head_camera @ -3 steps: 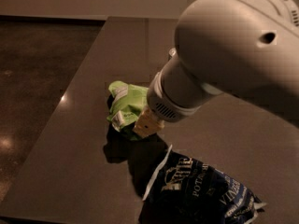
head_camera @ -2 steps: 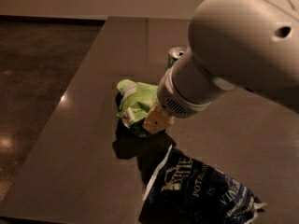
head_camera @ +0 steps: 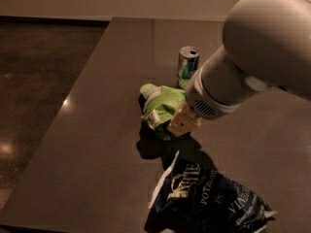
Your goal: Move green rice chip bag near redbull can
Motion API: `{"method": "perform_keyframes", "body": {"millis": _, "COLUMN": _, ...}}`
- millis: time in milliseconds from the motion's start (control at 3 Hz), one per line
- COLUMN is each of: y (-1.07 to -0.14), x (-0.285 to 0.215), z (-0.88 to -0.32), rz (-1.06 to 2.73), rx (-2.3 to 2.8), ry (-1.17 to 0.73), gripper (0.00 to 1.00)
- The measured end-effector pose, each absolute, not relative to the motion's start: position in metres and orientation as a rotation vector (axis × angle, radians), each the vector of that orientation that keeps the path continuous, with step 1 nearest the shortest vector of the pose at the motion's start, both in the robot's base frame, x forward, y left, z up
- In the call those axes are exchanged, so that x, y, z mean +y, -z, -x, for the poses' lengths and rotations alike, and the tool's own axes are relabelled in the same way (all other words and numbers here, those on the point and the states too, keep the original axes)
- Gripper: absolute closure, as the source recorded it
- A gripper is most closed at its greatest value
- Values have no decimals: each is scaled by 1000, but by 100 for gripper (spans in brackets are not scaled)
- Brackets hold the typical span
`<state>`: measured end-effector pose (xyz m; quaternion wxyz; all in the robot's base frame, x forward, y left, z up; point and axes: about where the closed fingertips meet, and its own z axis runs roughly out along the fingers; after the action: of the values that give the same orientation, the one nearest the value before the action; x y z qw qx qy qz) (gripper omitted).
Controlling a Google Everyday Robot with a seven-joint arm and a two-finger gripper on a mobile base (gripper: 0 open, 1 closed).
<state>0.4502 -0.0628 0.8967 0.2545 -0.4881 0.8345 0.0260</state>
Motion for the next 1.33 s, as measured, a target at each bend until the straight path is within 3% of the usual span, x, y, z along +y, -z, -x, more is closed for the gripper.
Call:
{"method": "perform_keyframes", "body": {"millis": 333, "y": -894, "x": -81, "z": -457, "rz": 1310, "rx": 2284, "ry": -35, "gripper": 95}}
{"method": "perform_keyframes", "body": {"millis": 1333, "y": -895, "x": -100, "z": -463, "rz": 1289, "rx": 2290, "ry": 2, "gripper": 27}}
